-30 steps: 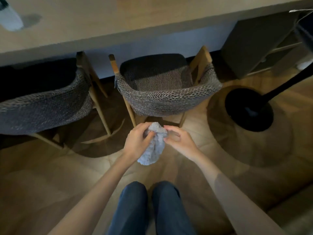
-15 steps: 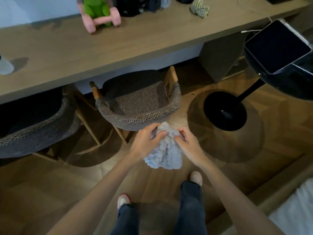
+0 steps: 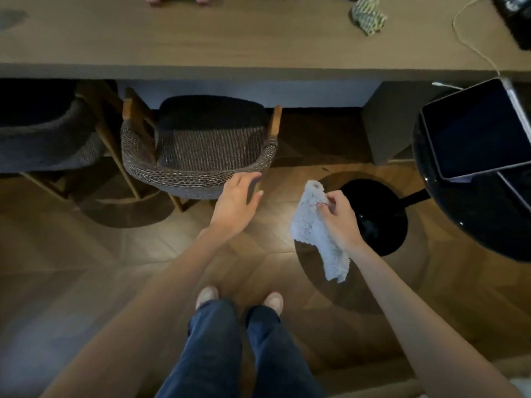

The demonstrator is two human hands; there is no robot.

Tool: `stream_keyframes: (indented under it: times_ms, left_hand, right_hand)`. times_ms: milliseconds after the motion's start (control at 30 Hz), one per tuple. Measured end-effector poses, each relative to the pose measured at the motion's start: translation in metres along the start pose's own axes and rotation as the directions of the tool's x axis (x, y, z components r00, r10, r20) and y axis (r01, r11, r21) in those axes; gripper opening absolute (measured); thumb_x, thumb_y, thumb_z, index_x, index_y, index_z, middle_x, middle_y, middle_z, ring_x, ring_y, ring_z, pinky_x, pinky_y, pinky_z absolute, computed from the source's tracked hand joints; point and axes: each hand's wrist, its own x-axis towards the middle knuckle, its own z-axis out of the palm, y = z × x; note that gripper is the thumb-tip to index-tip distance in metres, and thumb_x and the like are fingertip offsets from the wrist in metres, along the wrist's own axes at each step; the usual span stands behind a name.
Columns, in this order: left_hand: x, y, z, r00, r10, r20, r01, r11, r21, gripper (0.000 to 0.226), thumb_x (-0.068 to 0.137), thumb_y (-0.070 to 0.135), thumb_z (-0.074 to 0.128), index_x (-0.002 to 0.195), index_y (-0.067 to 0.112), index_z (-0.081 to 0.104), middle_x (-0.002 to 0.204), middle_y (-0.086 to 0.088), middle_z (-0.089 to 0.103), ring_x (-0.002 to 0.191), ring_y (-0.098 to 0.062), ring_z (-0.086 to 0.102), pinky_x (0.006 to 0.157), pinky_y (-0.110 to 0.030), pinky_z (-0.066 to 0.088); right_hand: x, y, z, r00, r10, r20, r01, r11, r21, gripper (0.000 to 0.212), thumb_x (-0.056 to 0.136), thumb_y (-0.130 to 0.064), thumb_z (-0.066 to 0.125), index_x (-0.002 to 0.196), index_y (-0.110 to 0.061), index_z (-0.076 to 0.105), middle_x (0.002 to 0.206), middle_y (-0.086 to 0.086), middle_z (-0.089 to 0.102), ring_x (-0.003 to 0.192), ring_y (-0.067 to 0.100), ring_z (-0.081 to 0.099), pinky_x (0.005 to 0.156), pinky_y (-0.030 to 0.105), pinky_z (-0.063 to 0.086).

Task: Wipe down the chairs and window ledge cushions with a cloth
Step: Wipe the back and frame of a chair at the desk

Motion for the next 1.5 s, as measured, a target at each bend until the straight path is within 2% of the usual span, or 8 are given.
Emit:
stream_keyframes:
  times_ms: [100,300,533,733,867,1000,1133,1500]
  left_hand:
    - [0.019,0.008,0.013,0.999,-0.02,-0.026,0.021,0.999,0.041,0.041,0.096,0.02,0.053,0.136,0.013,0.047,0.135,-0.007,0.047,0.127,-0.024,0.039,0.104,-0.031,0.032]
    - [0.079,-0.003,0.044,0.994,-0.105,-0.018,0.106,0.988,0.113,0.046,0.096,0.022,0.051,0.141,0.013,0.041,0.137,-0.007,0.044,0.127,-0.025,0.039,0.104,-0.035,0.033]
    - [0.154,-0.034,0.089,0.967,-0.253,0.043,0.229,0.926,0.301,0.055,0.097,0.032,0.048,0.147,0.02,0.028,0.145,-0.007,0.036,0.132,-0.027,0.034,0.106,-0.041,0.031]
    - [0.19,-0.063,0.122,0.911,-0.369,0.186,0.193,0.778,0.598,0.076,0.098,0.04,0.042,0.151,0.026,-0.011,0.155,-0.022,0.012,0.137,-0.036,0.028,0.1,-0.043,0.039]
    - [0.197,-0.069,0.135,0.886,-0.419,0.196,0.158,0.672,0.724,0.072,0.1,0.019,0.039,0.151,0.02,-0.012,0.132,-0.021,0.046,0.112,-0.031,0.053,0.085,-0.038,0.045]
    - [0.194,-0.072,0.143,0.901,-0.402,0.165,0.128,0.608,0.783,0.069,0.1,0.013,0.035,0.151,0.02,-0.011,0.128,-0.016,0.046,0.11,-0.03,0.053,0.081,-0.034,0.044]
    - [0.189,-0.074,0.147,0.921,-0.372,0.113,0.135,0.578,0.805,0.067,0.102,0.018,0.035,0.151,0.021,-0.011,0.122,-0.01,0.048,0.105,-0.025,0.054,0.073,-0.032,0.039]
    - [0.063,-0.1,0.134,0.94,-0.322,0.114,0.062,0.489,0.87,0.079,0.095,0.014,0.036,0.147,0.029,-0.022,0.14,-0.003,0.037,0.116,-0.024,0.046,0.096,-0.034,0.032]
  right_hand:
    - [0.031,0.002,-0.007,1.0,-0.016,-0.001,0.016,0.998,-0.059,0.015,0.097,-0.018,0.051,0.111,-0.017,0.046,0.116,0.007,0.048,0.092,0.01,0.052,0.081,0.024,0.044]
    - [0.103,-0.002,0.001,0.99,-0.106,0.09,0.12,0.978,-0.172,0.034,0.095,-0.007,0.052,0.119,-0.03,0.053,0.119,0.0,0.042,0.082,-0.015,0.049,0.065,0.0,0.039]
    - [0.2,-0.009,0.015,0.967,-0.162,0.196,0.225,0.902,-0.369,0.039,0.091,-0.007,0.058,0.121,-0.033,0.056,0.115,-0.002,0.037,0.088,0.012,0.05,0.078,0.023,0.049]
    - [0.277,-0.005,0.039,0.92,-0.171,0.353,0.339,0.801,-0.494,0.046,0.091,-0.01,0.054,0.13,-0.034,0.051,0.117,0.009,0.045,0.108,0.028,0.049,0.093,0.047,0.045]
    - [0.313,0.005,0.071,0.854,-0.185,0.486,0.462,0.697,-0.548,0.057,0.094,-0.013,0.05,0.142,-0.039,0.036,0.119,0.012,0.046,0.11,0.03,0.045,0.095,0.045,0.041]
    - [0.334,0.021,0.1,0.754,-0.128,0.644,0.596,0.546,-0.589,0.061,0.096,-0.02,0.048,0.147,-0.044,0.024,0.125,0.014,0.047,0.117,0.033,0.044,0.094,0.042,0.037]
    - [0.341,0.037,0.11,0.655,-0.26,0.709,0.743,0.391,-0.543,0.053,0.097,-0.033,0.051,0.145,-0.037,0.029,0.124,0.013,0.051,0.116,0.031,0.045,0.094,0.04,0.035]
    - [0.241,0.066,0.133,0.535,-0.386,0.752,0.824,0.433,-0.365,0.045,0.097,-0.044,0.045,0.14,-0.034,0.04,0.098,0.004,0.069,0.1,0.025,0.06,0.086,0.035,0.04]
